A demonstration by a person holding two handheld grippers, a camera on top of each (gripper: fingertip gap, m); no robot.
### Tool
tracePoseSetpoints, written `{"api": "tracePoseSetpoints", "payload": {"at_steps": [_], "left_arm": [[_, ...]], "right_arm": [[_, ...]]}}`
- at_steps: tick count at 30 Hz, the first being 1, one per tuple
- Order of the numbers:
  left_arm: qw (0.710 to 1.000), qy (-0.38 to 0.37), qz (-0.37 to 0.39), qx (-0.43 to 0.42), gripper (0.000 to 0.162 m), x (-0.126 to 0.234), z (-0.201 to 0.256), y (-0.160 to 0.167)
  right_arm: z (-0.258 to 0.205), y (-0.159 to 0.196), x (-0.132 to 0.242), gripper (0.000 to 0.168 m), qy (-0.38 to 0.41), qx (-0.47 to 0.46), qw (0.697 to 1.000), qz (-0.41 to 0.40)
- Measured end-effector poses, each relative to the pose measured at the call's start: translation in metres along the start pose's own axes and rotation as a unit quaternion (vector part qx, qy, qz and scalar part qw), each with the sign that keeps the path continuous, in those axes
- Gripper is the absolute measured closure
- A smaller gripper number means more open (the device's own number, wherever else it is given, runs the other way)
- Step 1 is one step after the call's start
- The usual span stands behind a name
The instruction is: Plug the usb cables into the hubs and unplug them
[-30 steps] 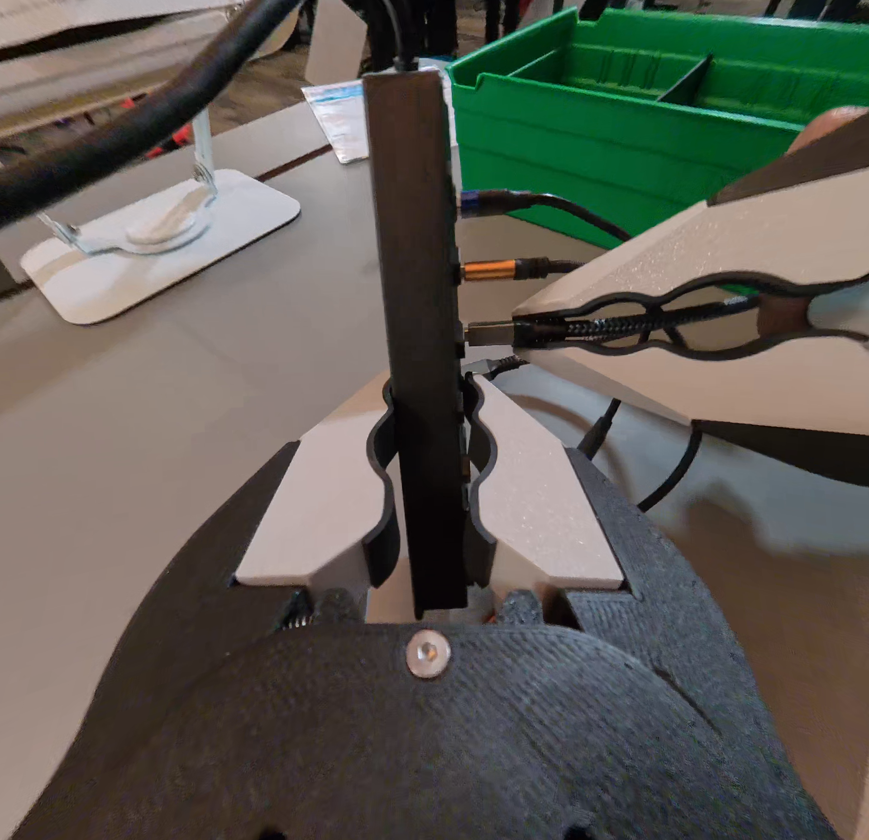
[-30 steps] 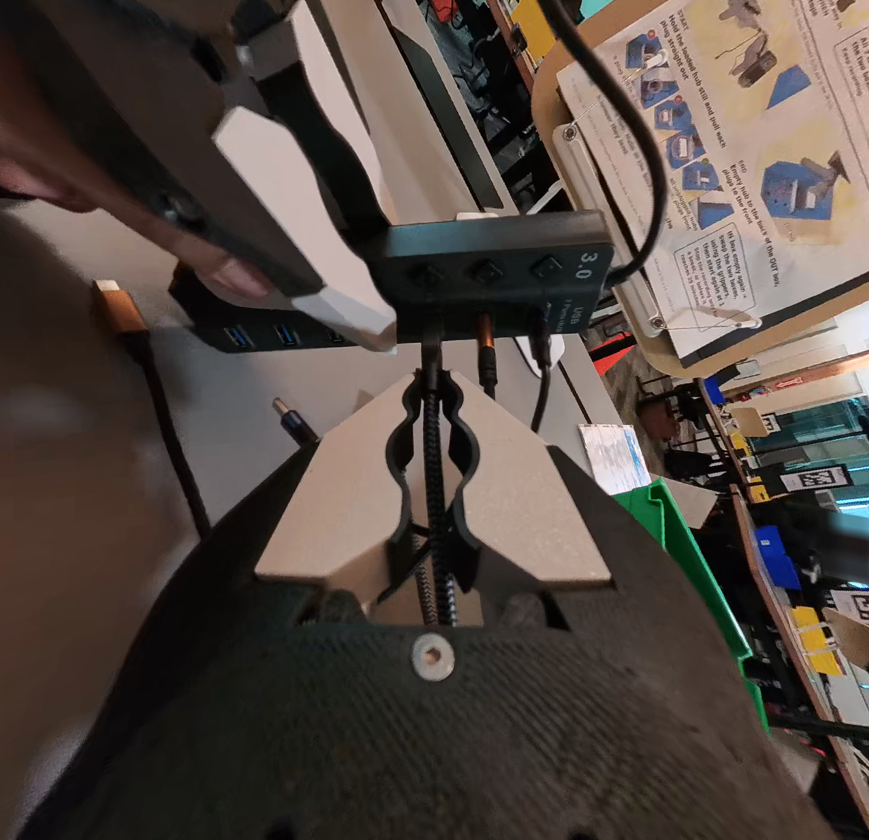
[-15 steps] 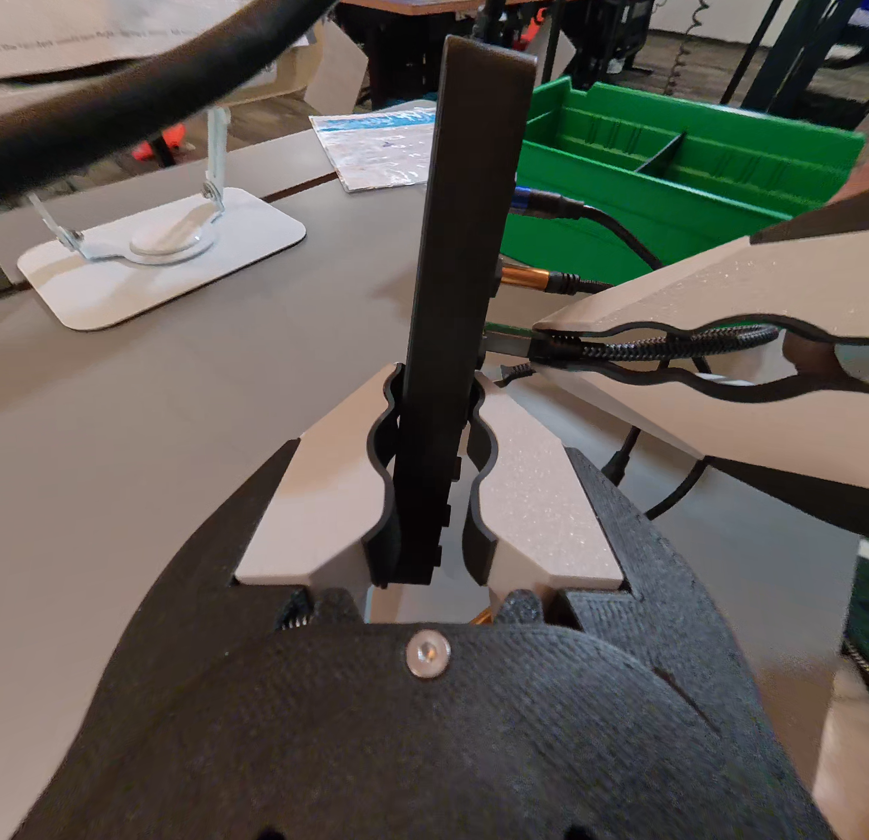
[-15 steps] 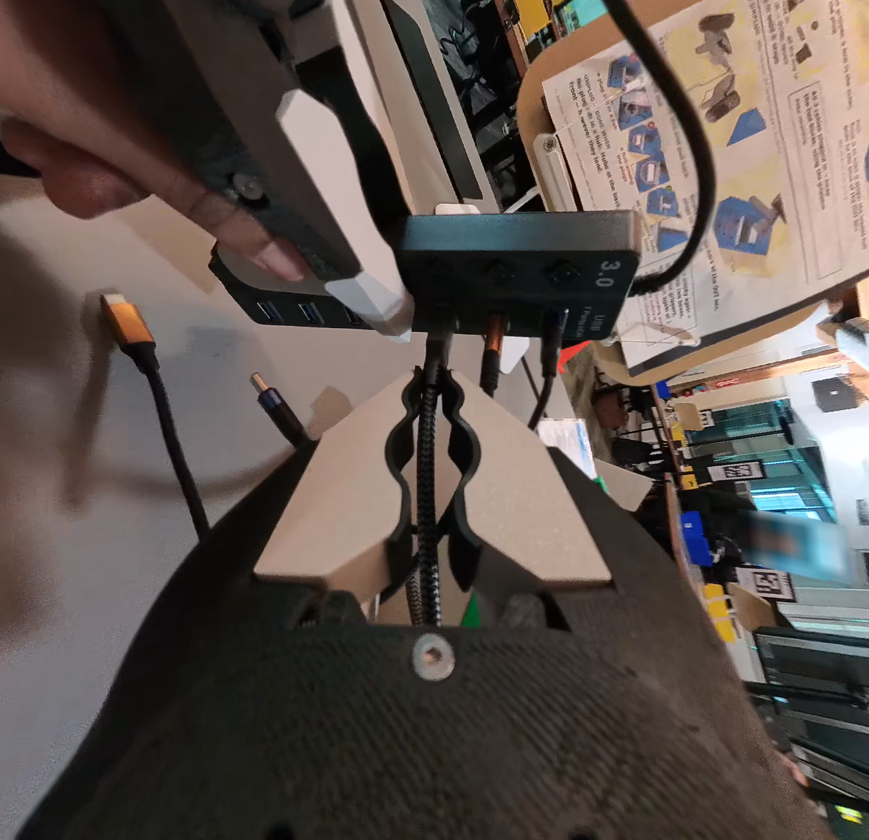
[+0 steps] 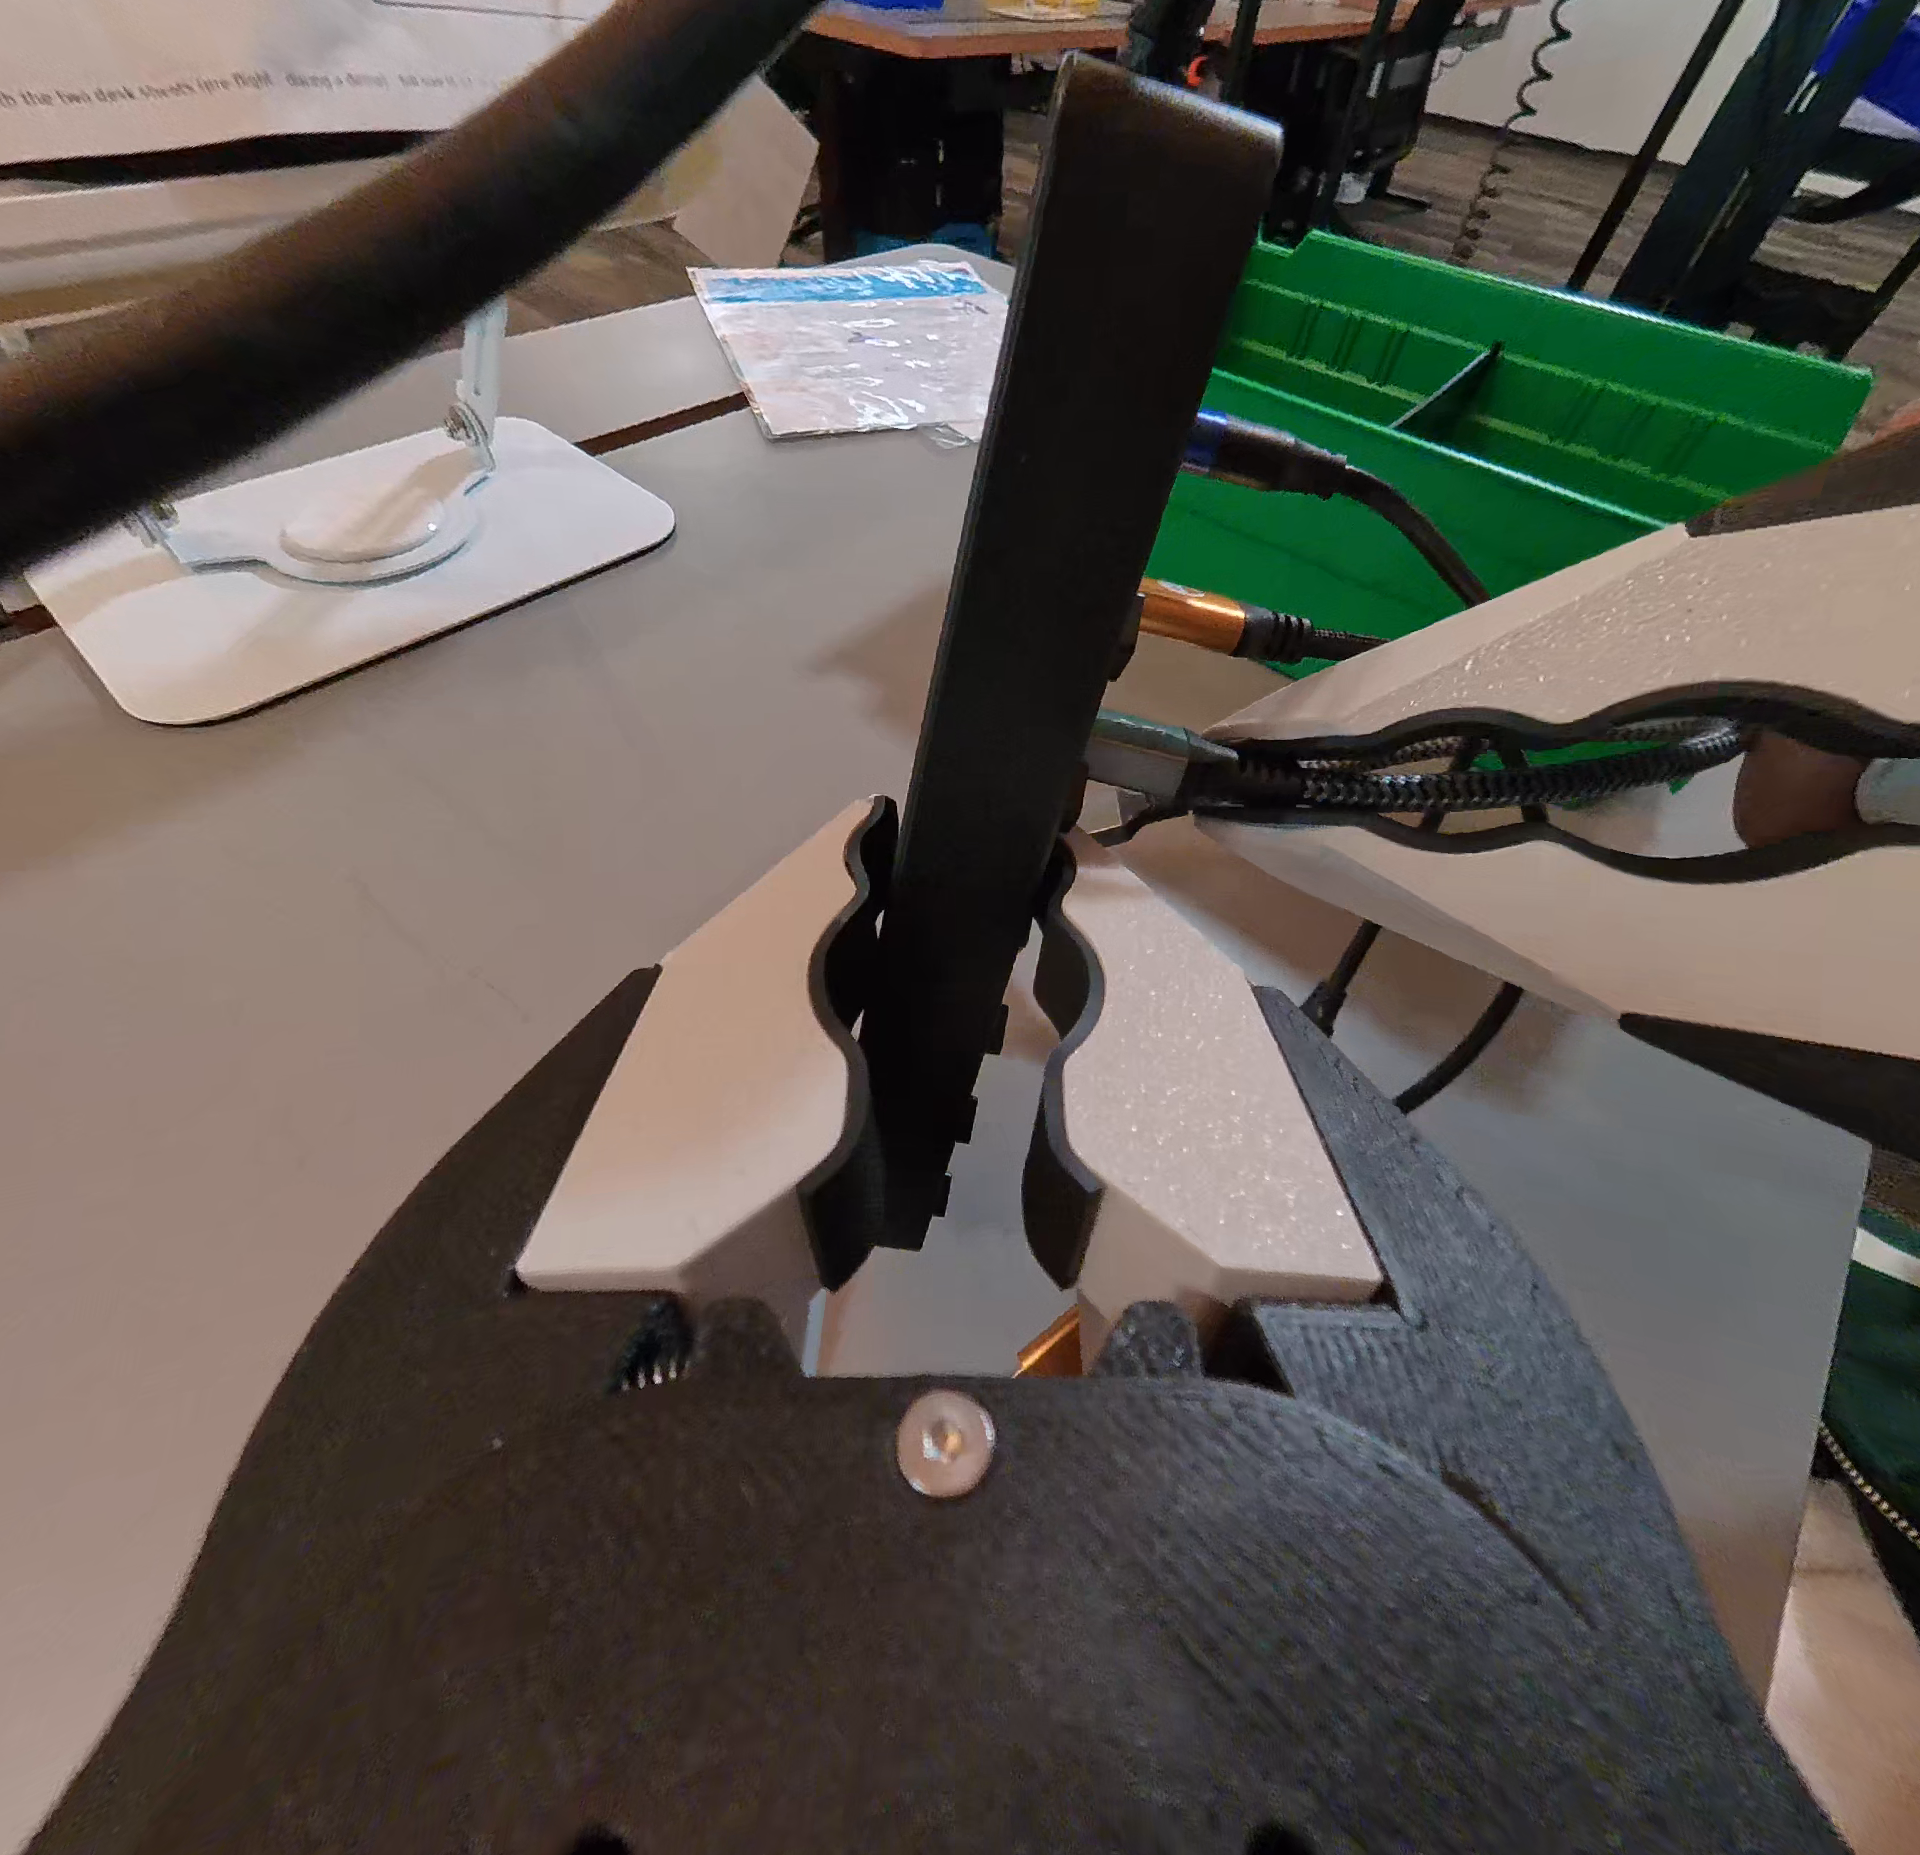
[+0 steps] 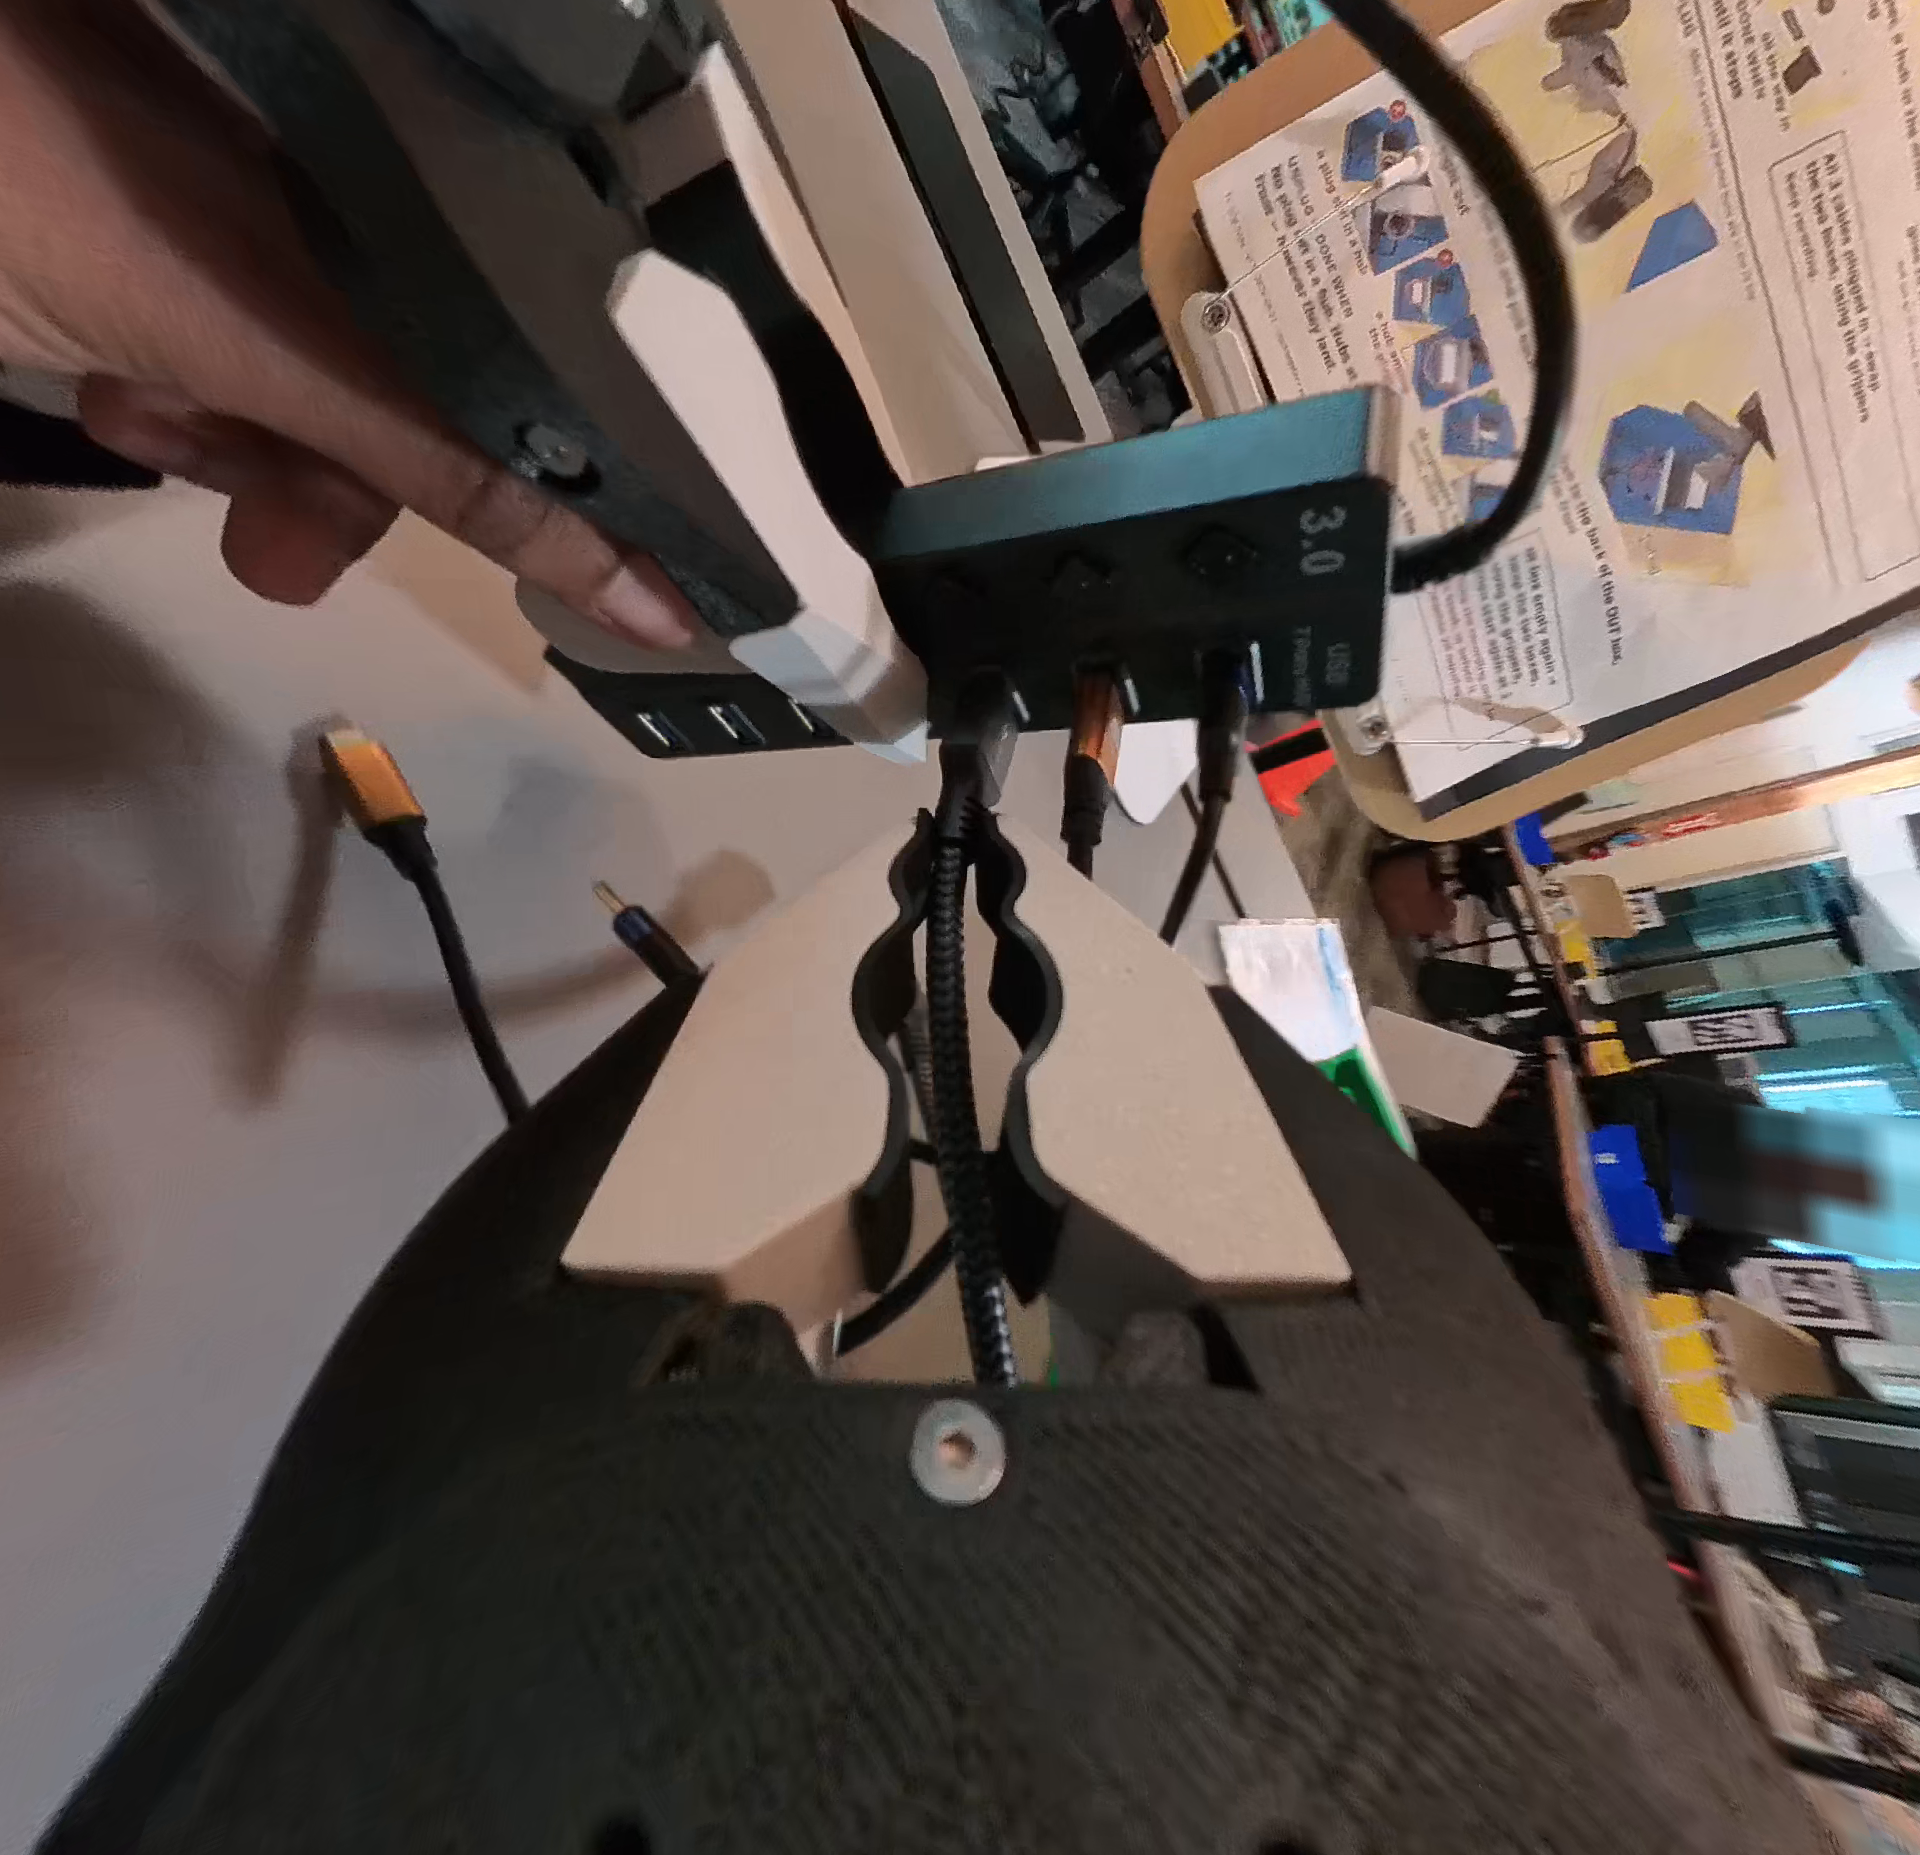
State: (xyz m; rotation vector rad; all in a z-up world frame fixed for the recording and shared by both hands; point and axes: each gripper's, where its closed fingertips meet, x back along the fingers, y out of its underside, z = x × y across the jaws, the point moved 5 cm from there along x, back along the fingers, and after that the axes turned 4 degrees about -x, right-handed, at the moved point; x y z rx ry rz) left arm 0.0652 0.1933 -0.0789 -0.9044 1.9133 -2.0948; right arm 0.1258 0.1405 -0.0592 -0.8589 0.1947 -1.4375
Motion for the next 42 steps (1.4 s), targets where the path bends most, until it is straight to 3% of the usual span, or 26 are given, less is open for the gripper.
{"api": "tracePoseSetpoints", "payload": {"at_steps": [15,20,23,27,34,42], "left_arm": [[0.999,0.017,0.023,0.037,0.135,0.001,-0.001,-0.006],[0.999,0.014,0.03,0.035,0.136,0.001,-0.002,-0.008],[0.997,0.013,0.072,0.005,0.136,0.008,-0.002,-0.017],[0.99,-0.062,0.104,-0.078,0.137,0.02,-0.002,-0.026],[0.987,-0.069,0.126,-0.065,0.136,0.017,0.012,-0.025],[0.989,-0.028,0.138,-0.042,0.137,0.015,0.026,-0.023]], "right_arm": [[0.008,-0.003,0.005,0.161,-0.041,-0.095,0.993,0.053],[0.013,-0.003,0.006,0.161,-0.085,-0.182,0.977,0.075],[0.016,-0.007,0.01,0.161,-0.096,-0.232,0.962,0.112],[0.021,-0.012,0.018,0.161,-0.11,-0.313,0.929,0.166],[0.021,-0.013,0.021,0.154,-0.082,-0.345,0.914,0.197],[0.023,-0.007,0.018,0.145,-0.081,-0.401,0.887,0.214]]}}
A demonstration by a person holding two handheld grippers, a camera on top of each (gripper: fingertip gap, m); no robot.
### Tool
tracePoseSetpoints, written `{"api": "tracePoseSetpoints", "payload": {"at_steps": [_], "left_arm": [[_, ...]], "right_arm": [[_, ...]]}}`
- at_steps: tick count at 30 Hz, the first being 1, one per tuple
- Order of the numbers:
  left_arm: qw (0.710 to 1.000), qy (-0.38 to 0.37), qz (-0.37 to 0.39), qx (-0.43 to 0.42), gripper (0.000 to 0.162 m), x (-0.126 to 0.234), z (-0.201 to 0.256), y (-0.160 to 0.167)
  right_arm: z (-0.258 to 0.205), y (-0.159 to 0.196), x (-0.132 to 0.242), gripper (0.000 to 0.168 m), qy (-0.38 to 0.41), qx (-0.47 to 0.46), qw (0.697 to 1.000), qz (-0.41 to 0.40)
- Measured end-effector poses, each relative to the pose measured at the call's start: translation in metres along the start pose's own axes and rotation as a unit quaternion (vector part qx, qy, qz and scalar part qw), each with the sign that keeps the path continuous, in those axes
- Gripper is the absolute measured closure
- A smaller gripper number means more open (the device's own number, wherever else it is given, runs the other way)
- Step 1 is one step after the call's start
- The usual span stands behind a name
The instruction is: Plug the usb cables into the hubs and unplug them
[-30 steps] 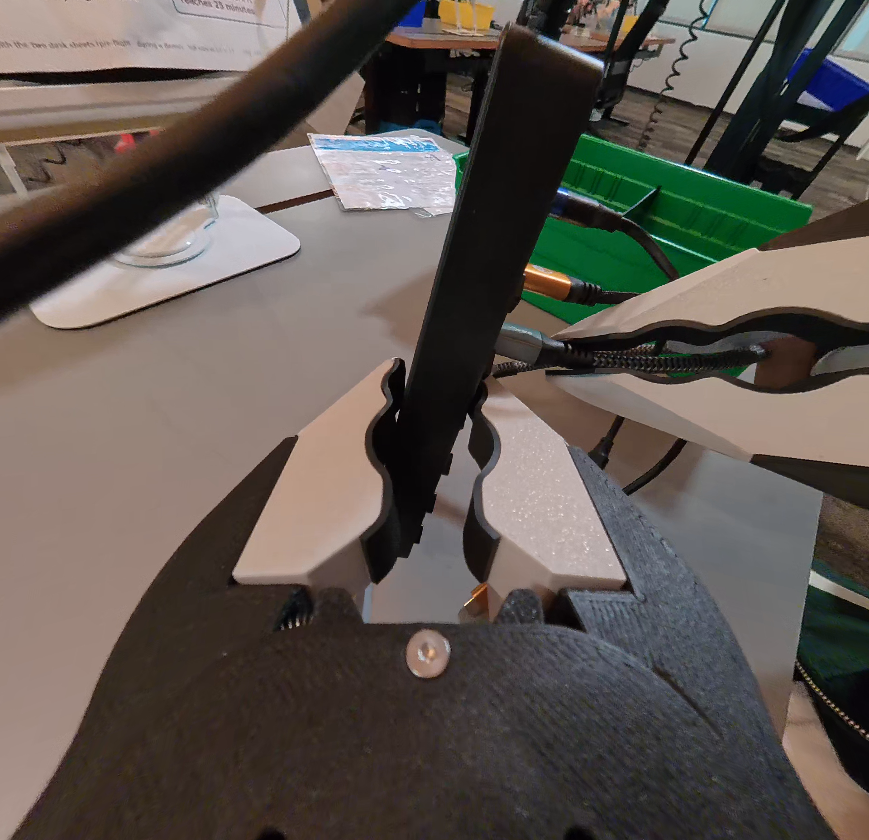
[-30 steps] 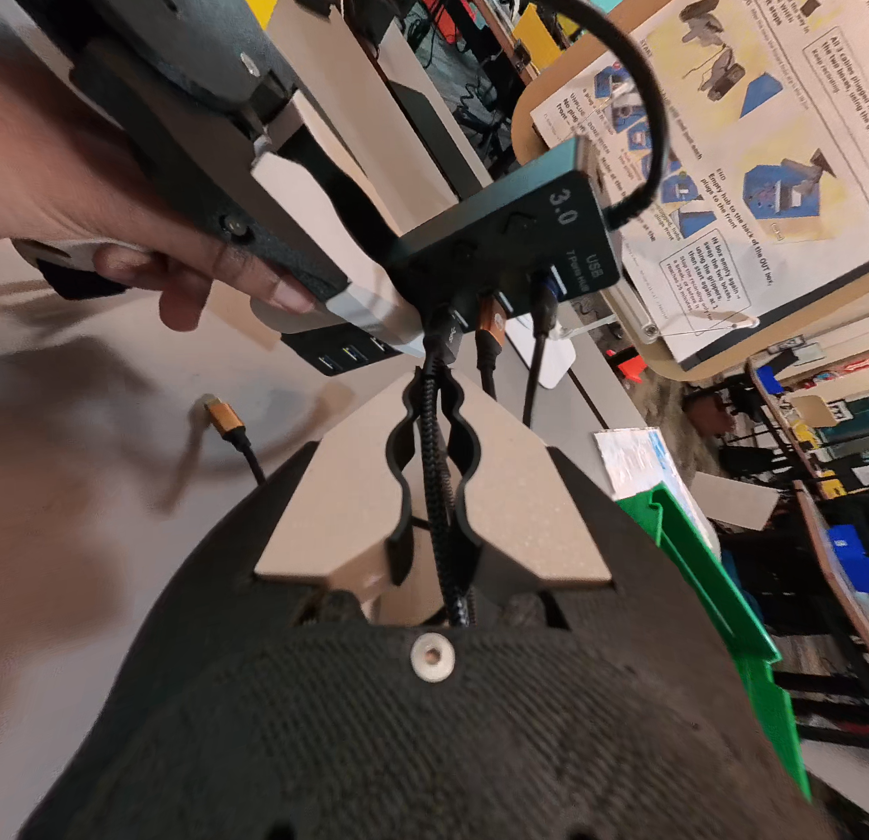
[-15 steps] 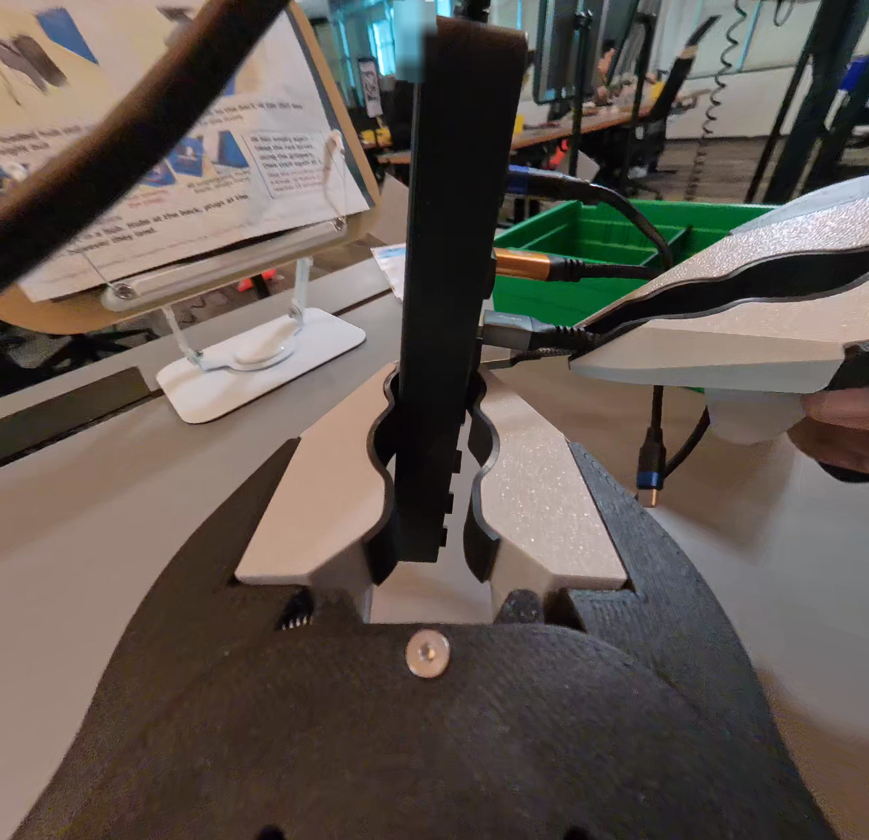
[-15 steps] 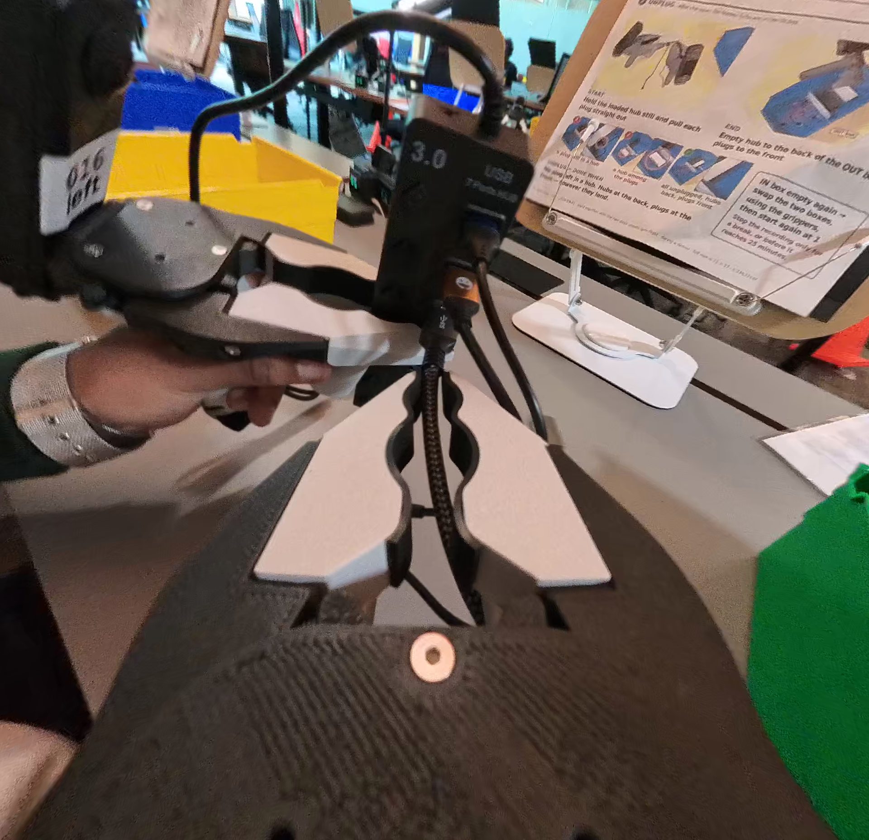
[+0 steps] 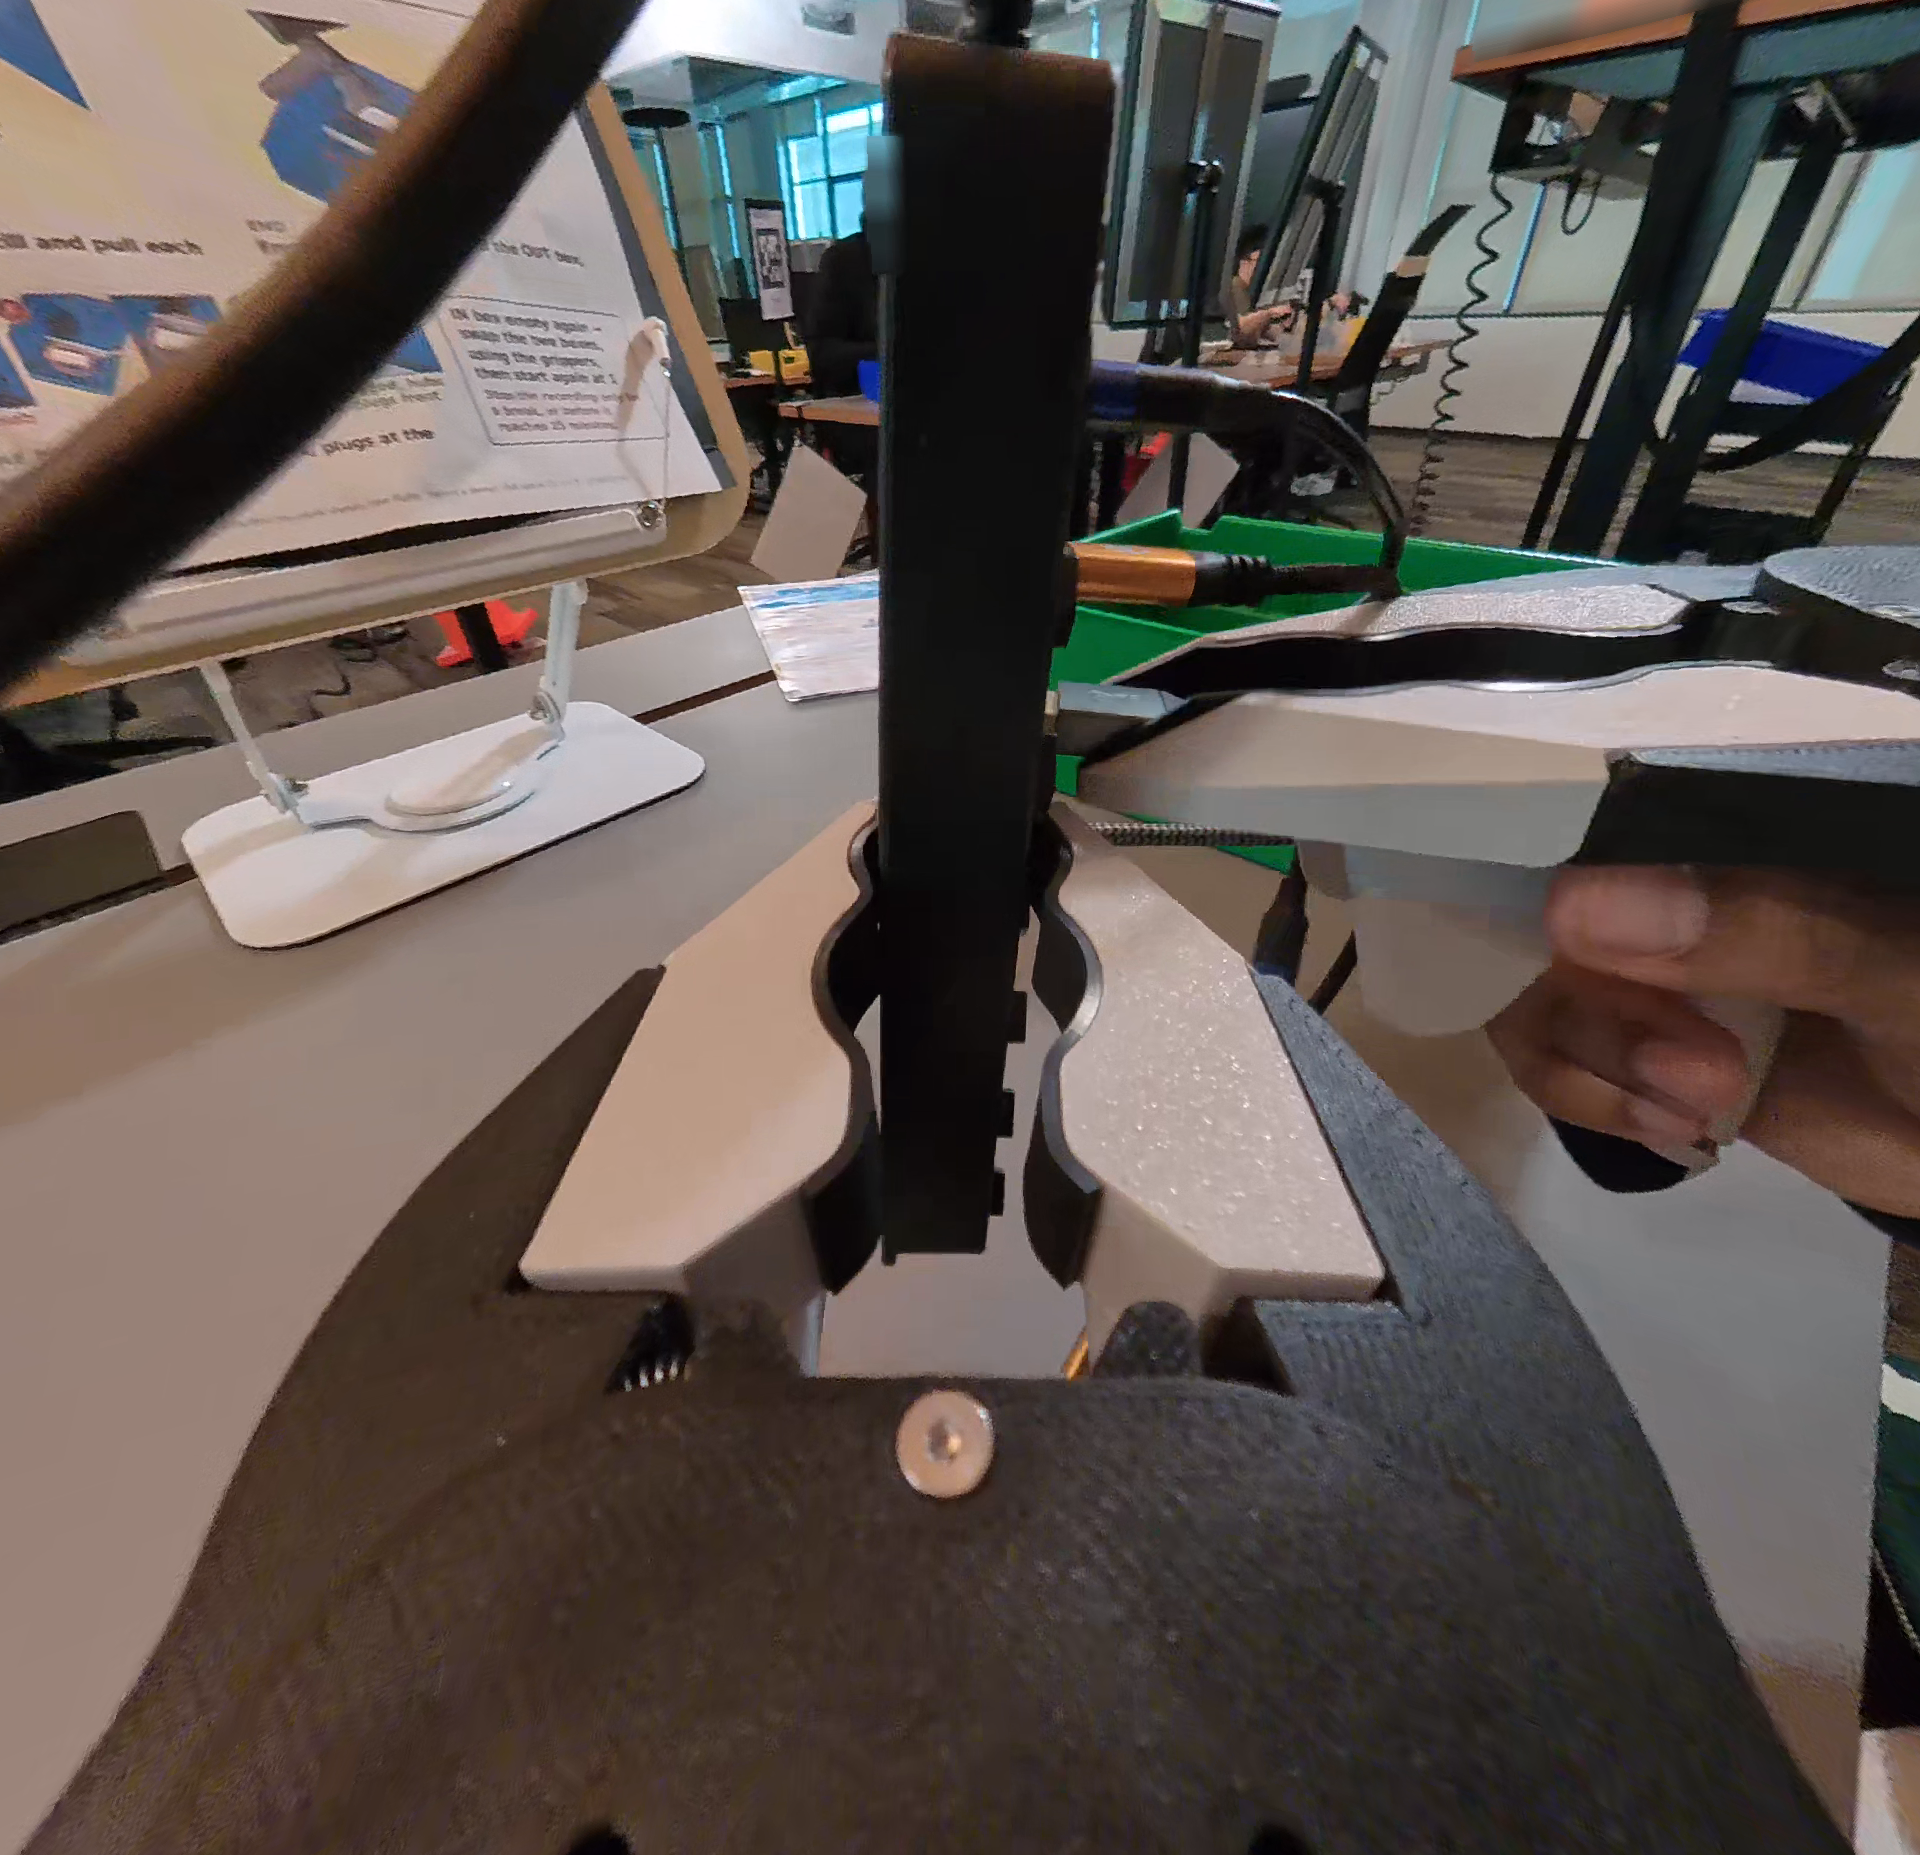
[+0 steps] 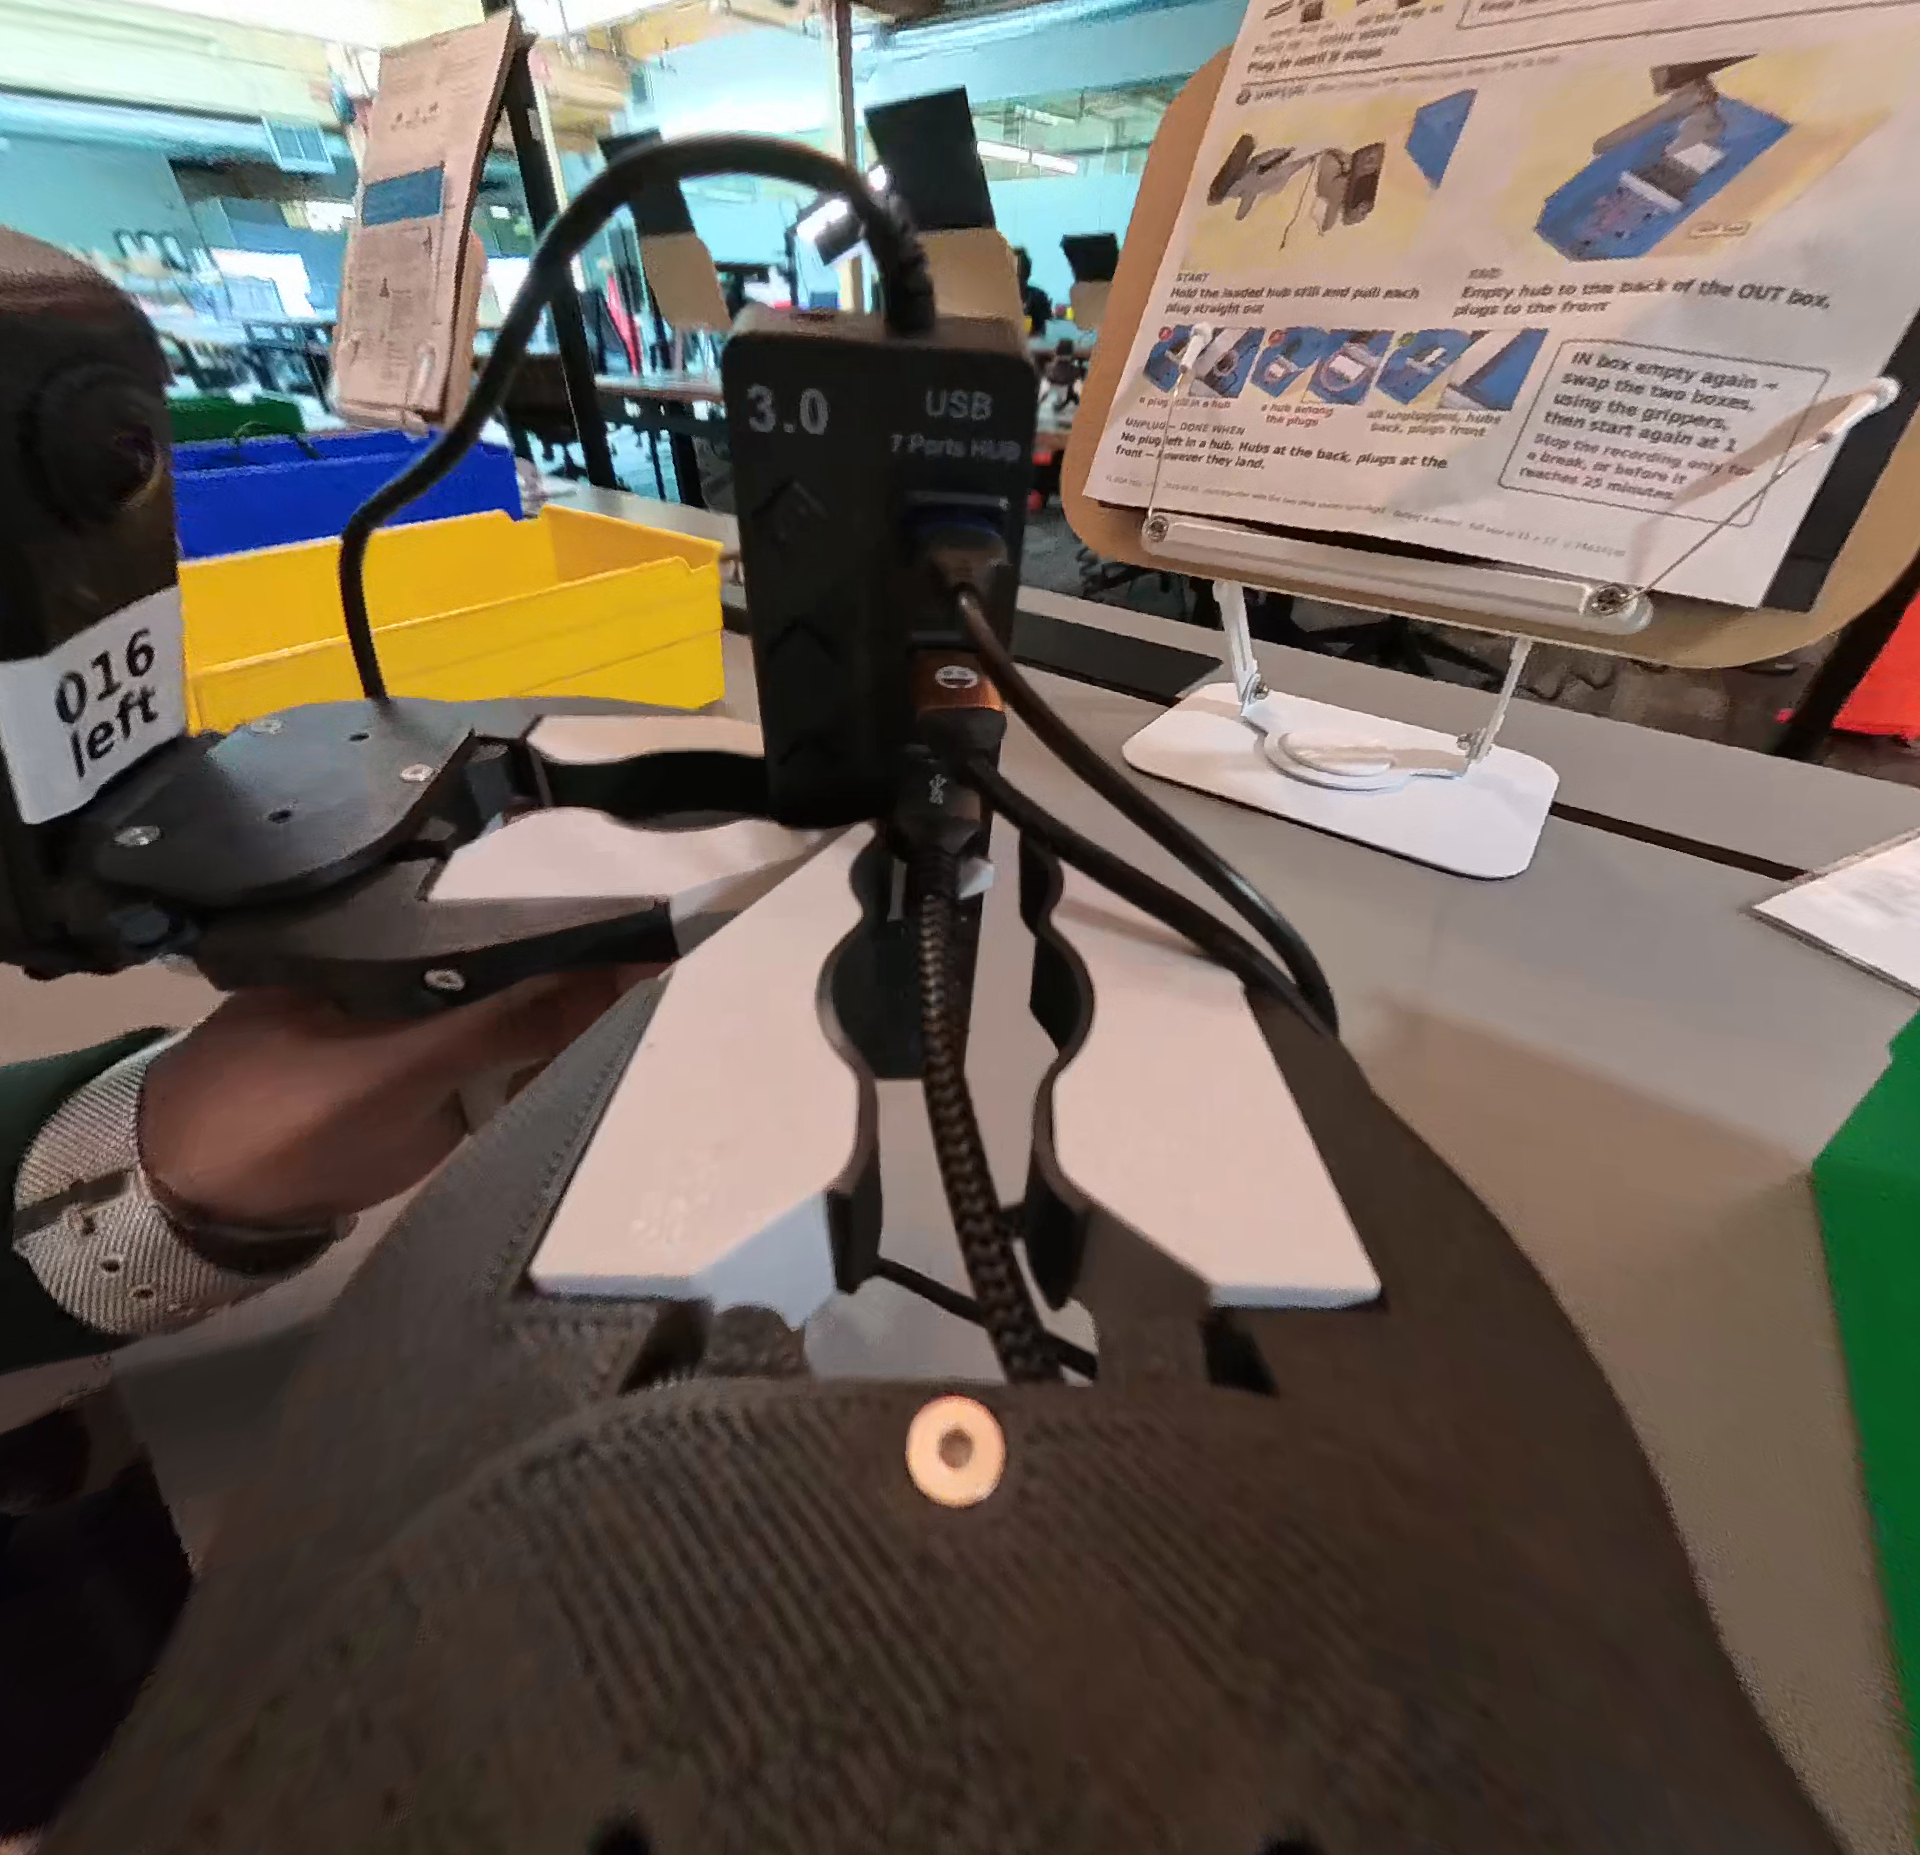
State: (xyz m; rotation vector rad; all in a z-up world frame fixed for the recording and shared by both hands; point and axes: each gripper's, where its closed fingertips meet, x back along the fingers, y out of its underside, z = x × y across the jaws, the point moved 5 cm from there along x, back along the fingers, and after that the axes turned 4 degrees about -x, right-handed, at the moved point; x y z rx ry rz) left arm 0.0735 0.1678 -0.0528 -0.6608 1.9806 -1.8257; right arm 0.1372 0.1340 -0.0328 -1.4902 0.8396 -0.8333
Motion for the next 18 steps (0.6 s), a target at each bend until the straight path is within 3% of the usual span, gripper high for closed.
{"api": "tracePoseSetpoints", "payload": {"at_steps": [5,8,10,12,14,18], "left_arm": [[1.0,0.009,-0.006,0.013,0.137,-0.001,-0.002,0.002],[0.997,0.013,-0.022,0.069,0.137,-0.003,-0.008,0.004],[0.987,-0.089,-0.018,0.132,0.137,0.001,-0.05,0.009],[0.964,-0.089,0.005,0.251,0.139,0.022,-0.11,0.014],[0.97,-0.111,0.018,0.217,0.139,0.047,-0.131,0.008],[0.974,-0.114,0.026,0.192,0.138,0.051,-0.131,0.004]], "right_arm": [[-0.001,-0.002,0.0,0.153,-0.02,0.006,1.0,-0.002],[0.0,0.001,-0.003,0.153,-0.025,0.011,0.999,-0.023],[-0.003,-0.005,0.002,0.154,-0.041,0.012,0.999,-0.016],[-0.006,-0.015,0.012,0.154,-0.023,0.046,0.999,-0.008],[0.001,-0.015,0.014,0.153,0.005,0.09,0.996,-0.02],[-0.007,-0.02,0.01,0.153,-0.063,0.049,0.997,0.0]]}}
